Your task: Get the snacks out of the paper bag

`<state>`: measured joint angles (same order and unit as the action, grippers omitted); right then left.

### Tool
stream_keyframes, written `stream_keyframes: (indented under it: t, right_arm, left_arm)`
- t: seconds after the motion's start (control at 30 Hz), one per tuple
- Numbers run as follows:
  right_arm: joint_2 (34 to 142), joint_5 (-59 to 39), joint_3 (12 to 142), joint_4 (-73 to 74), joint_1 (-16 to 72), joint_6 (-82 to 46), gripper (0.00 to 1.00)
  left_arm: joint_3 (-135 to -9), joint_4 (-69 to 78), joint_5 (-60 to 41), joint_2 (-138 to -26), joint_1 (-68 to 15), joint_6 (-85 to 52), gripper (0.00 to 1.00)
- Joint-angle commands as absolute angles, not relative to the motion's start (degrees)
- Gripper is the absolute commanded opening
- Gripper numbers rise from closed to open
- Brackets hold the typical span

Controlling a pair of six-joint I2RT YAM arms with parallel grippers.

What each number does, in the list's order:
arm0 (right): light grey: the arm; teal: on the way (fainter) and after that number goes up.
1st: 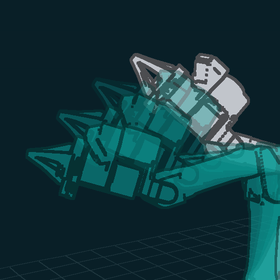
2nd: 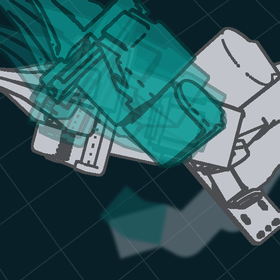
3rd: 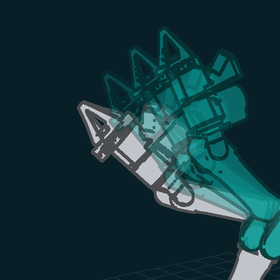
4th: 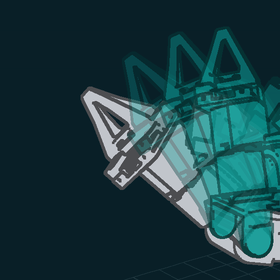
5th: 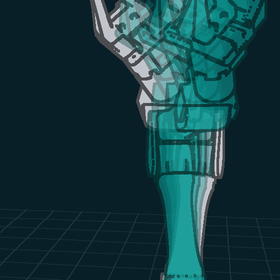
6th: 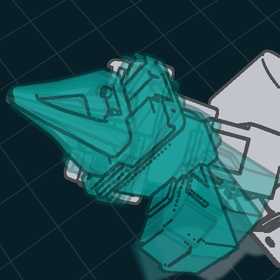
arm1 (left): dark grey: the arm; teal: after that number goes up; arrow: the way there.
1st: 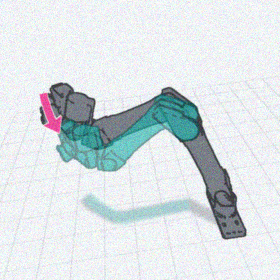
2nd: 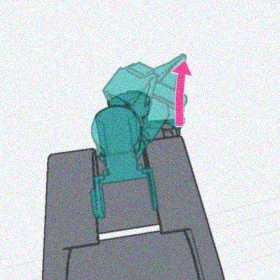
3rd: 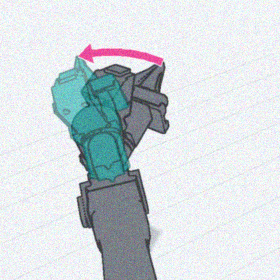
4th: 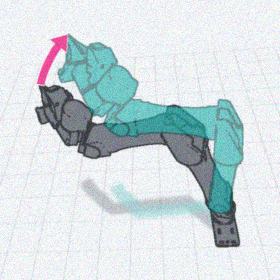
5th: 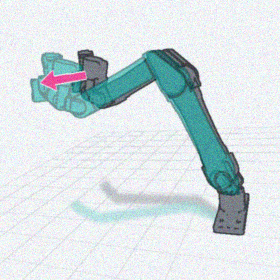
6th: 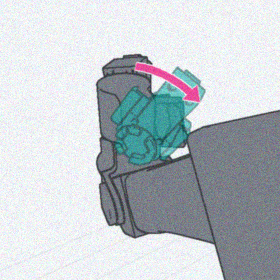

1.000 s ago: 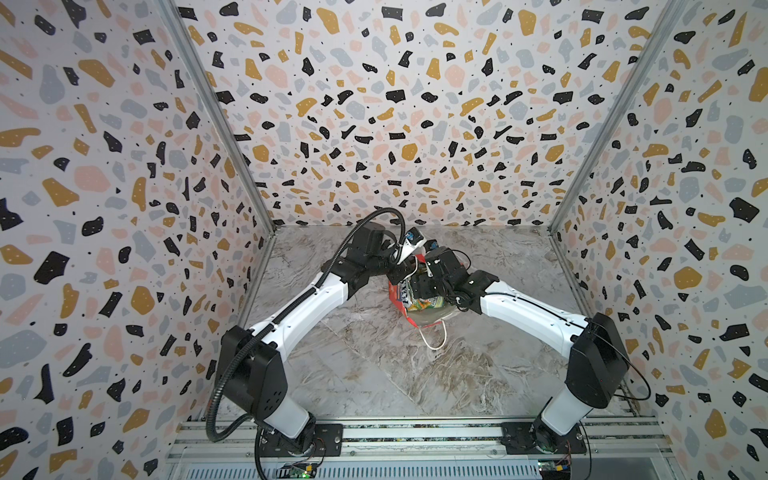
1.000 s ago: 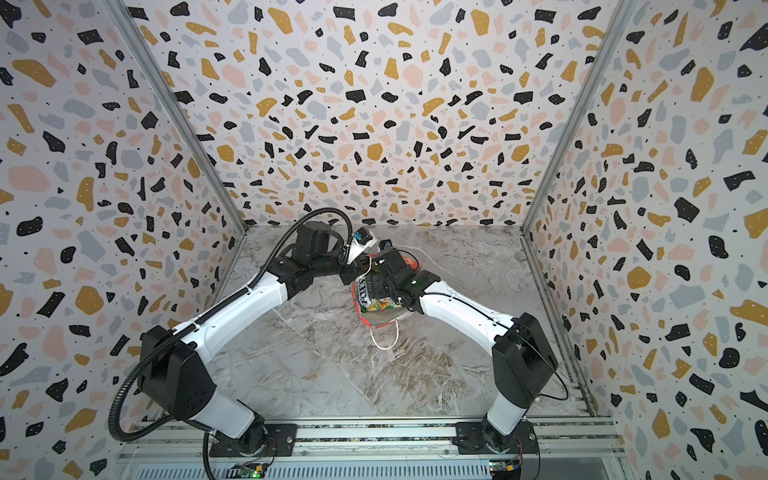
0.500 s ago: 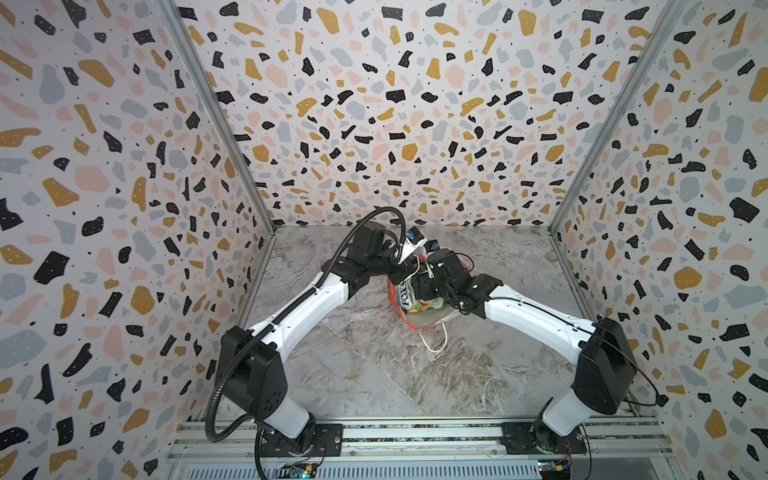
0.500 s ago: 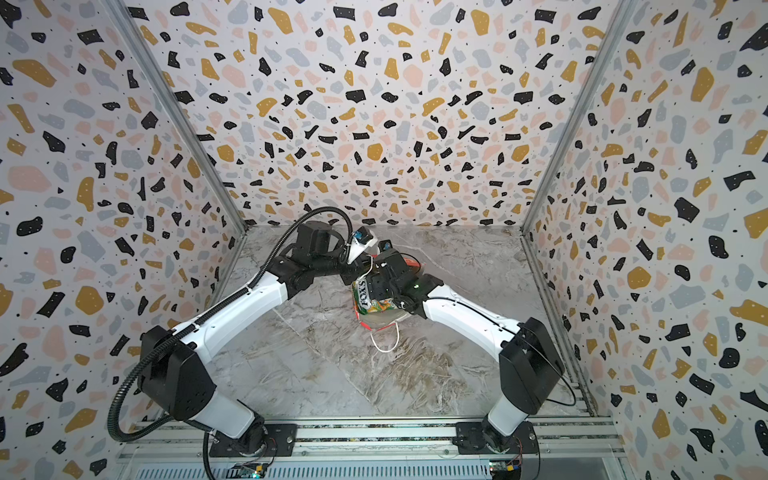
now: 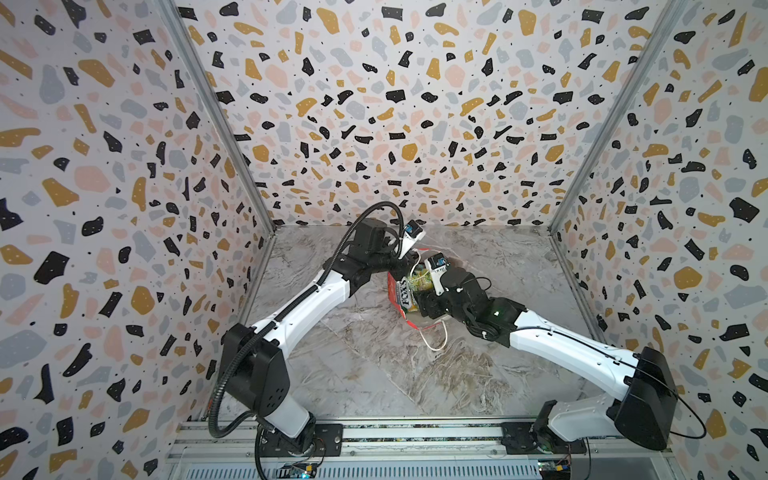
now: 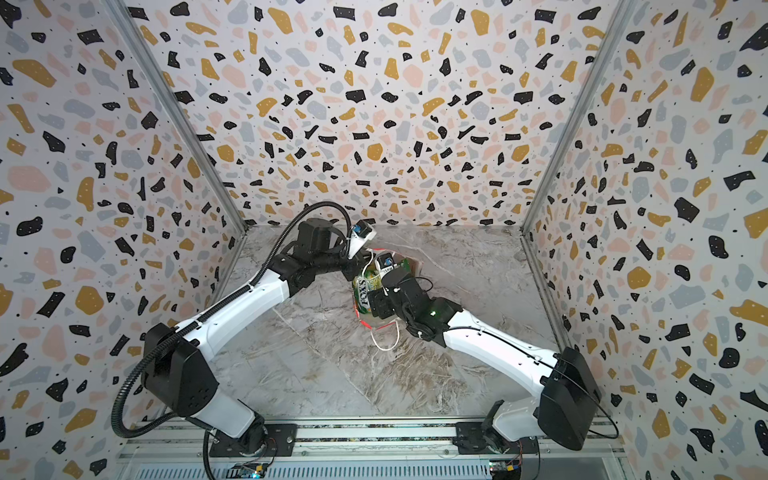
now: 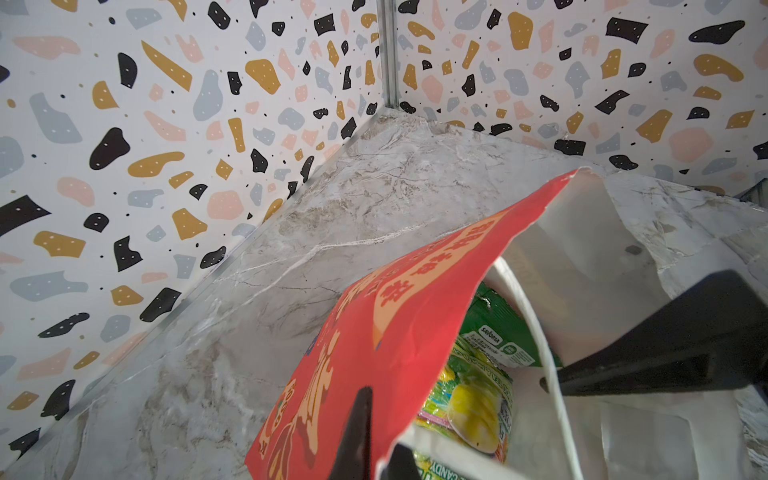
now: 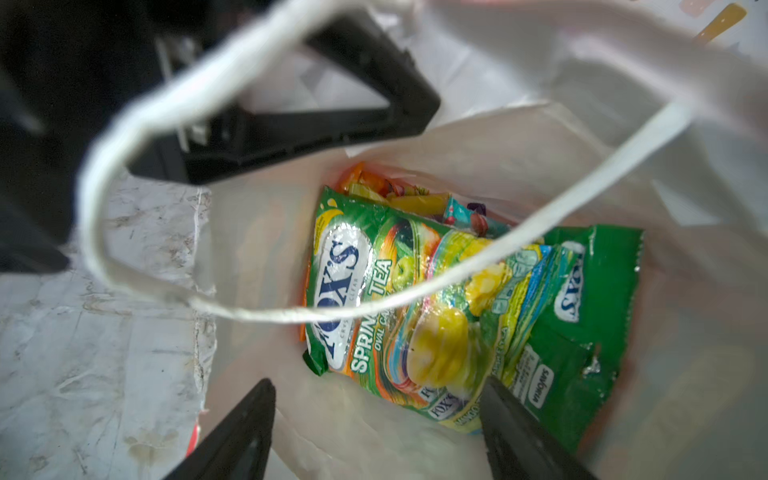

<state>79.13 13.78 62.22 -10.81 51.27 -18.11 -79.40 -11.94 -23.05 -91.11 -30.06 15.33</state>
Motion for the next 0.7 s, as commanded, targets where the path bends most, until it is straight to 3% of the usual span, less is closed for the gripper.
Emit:
stream_keyframes:
  t: [0.0,0.43,0.67]
  right_arm:
    - [80.75,14.94,62.72,-10.75,51.68,-18.45,0.79]
    - [92.44,16.72,68.77,-12.49,48.96,-24.37,0.88]
    - [94.95,20.94,68.62,-9.37,48.35,-24.72,0.84]
  left_arm:
    - [-81.78,-7.98,-23.73,-91.09,-30.41,14.32,0.00]
    - [-80.95,-7.82,-23.70,-90.44,-30.41,14.77,0.00]
    - [-81.12,-7.99,-24.19,-90.45,-30.41,15.07,0.00]
